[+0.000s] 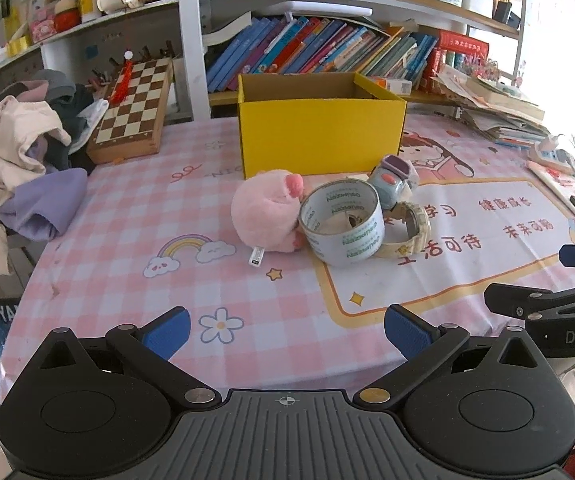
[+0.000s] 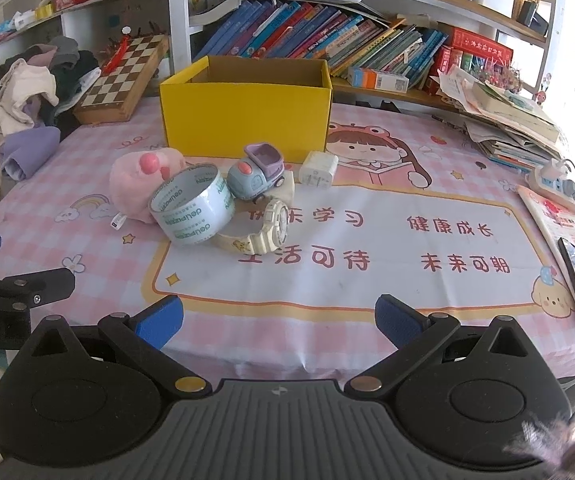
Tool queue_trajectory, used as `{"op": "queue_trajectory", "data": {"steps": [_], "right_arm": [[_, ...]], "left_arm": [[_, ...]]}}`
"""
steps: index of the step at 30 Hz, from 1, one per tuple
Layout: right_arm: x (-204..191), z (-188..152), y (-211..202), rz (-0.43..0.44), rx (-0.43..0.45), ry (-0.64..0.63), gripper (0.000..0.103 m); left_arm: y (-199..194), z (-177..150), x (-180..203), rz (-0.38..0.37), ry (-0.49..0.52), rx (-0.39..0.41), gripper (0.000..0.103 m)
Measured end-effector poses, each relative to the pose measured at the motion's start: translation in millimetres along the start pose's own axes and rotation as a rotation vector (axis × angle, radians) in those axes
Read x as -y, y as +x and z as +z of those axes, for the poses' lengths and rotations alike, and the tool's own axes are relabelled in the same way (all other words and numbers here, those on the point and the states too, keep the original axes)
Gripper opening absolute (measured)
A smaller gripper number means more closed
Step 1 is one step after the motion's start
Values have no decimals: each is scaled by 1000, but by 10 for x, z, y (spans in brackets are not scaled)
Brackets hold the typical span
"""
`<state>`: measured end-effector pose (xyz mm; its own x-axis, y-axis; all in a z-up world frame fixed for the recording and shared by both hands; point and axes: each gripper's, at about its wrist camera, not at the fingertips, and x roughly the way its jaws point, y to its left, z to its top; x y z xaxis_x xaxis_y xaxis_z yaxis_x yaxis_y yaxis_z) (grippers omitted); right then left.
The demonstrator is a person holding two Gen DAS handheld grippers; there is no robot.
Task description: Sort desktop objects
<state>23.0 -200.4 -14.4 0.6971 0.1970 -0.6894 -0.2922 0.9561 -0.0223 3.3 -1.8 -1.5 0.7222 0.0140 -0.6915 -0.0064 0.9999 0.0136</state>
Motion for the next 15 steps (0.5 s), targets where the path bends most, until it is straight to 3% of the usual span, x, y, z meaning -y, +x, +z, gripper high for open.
{"op": "queue_trajectory", "data": {"steps": [15], "right_arm": [[-25, 2, 20, 5, -10, -8, 103]], "left_arm": [[8, -24, -3, 7, -3, -7, 103]]}}
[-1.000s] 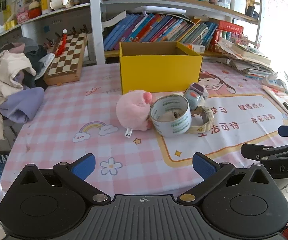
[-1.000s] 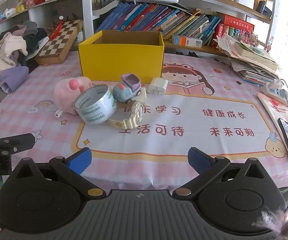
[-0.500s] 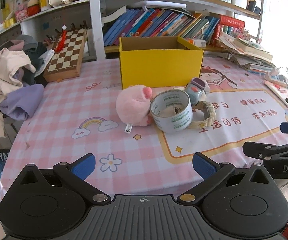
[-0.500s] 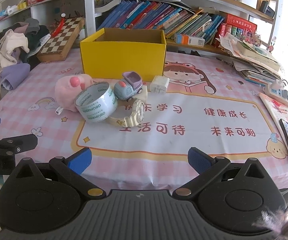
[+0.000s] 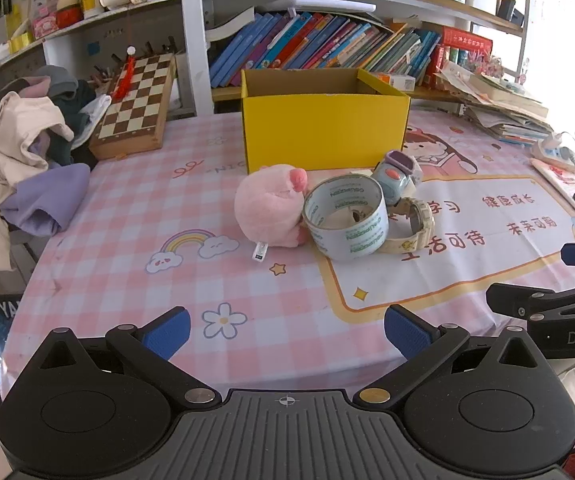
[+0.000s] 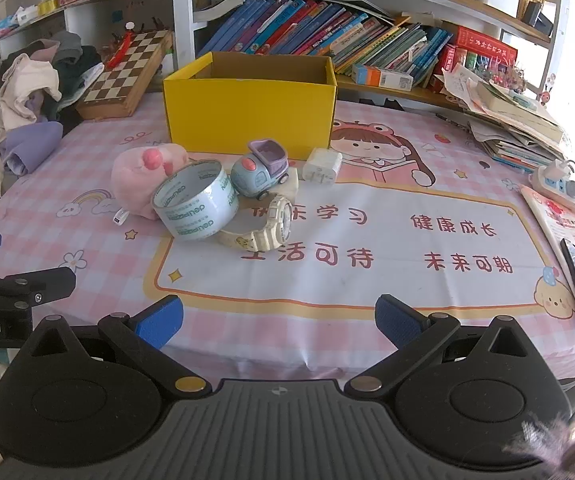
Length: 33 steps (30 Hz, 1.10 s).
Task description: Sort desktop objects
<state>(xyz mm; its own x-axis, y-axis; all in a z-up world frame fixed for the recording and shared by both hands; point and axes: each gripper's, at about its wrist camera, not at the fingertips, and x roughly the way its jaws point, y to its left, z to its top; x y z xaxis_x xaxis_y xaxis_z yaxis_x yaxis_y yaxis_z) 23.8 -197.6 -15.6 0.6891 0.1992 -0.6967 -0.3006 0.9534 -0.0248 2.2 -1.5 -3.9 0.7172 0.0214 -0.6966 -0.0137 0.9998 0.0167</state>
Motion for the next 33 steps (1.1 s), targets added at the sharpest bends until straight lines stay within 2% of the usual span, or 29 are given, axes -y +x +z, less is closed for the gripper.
{"op": "queue_trajectory", "data": {"steps": [33], "right_arm": [[14, -17, 20, -9, -11, -10, 103]], "left_arm": [[36, -5, 28, 0, 22, -16, 103]]}}
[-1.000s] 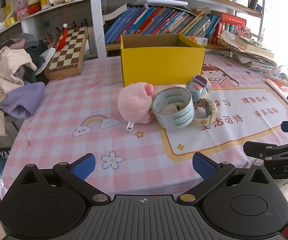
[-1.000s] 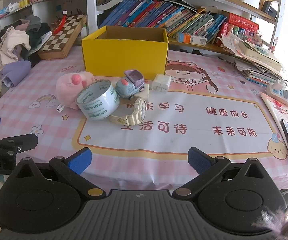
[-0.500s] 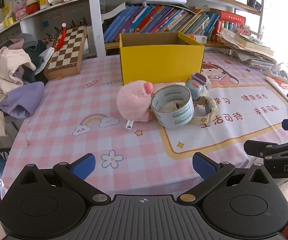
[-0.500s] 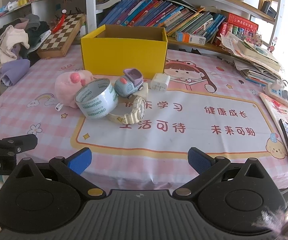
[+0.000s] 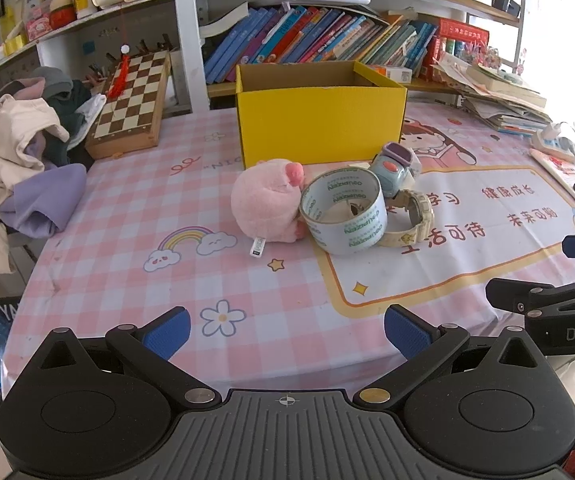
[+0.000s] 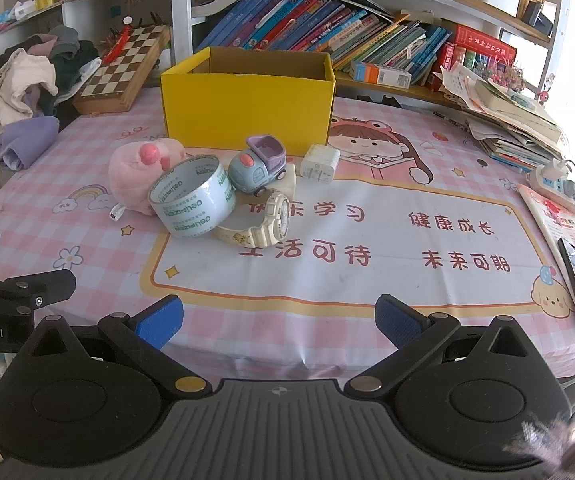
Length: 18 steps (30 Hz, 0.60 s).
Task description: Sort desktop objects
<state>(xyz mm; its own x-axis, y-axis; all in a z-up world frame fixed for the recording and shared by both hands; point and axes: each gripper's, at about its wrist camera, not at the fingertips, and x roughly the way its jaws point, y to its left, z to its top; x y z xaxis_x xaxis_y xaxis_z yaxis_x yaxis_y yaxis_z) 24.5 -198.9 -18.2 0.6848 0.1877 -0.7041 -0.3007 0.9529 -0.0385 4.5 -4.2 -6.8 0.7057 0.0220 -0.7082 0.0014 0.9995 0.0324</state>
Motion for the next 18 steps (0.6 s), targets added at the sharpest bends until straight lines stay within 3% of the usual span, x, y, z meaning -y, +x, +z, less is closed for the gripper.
{"op": "queue_trajectory", "data": {"steps": [18], "right_arm": [[-9, 7, 42, 2, -10, -3, 103]], "left_arm": [[34, 9, -28, 5, -8, -13, 103]]}}
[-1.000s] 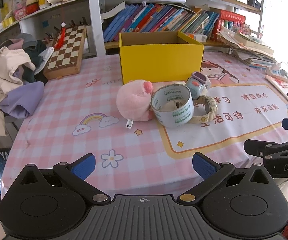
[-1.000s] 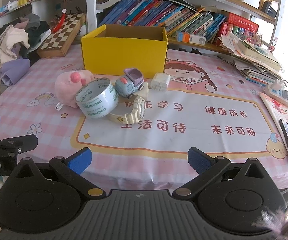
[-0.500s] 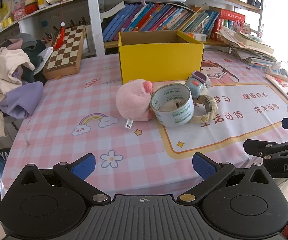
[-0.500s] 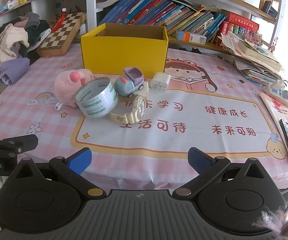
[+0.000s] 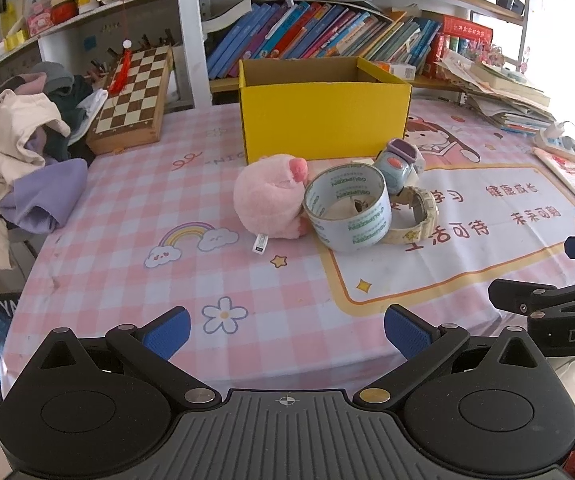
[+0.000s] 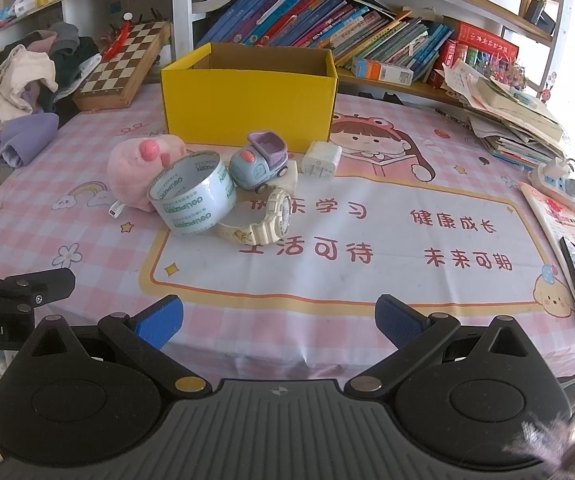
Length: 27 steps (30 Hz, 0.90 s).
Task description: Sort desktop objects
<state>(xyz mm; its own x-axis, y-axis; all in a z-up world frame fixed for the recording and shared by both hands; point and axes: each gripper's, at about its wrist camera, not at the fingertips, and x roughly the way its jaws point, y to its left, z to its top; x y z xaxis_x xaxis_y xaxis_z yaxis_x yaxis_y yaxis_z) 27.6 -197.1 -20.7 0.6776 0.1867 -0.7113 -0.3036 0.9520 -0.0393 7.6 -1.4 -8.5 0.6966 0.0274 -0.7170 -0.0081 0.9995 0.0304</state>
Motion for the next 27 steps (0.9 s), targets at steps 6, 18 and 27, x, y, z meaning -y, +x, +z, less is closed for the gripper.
{"op": "queue_trajectory", "data": {"steps": [6, 18, 27], "right_arm": [[-8, 5, 9, 0, -3, -1, 103], [-18, 20, 23, -8, -10, -1, 103], [-19, 22, 38, -8, -9, 0, 103]], "left_arm": [[9, 1, -10, 2, -1, -2, 103], [24, 16, -10, -3, 4, -5, 103], [41, 30, -8, -8, 6, -10, 103]]}}
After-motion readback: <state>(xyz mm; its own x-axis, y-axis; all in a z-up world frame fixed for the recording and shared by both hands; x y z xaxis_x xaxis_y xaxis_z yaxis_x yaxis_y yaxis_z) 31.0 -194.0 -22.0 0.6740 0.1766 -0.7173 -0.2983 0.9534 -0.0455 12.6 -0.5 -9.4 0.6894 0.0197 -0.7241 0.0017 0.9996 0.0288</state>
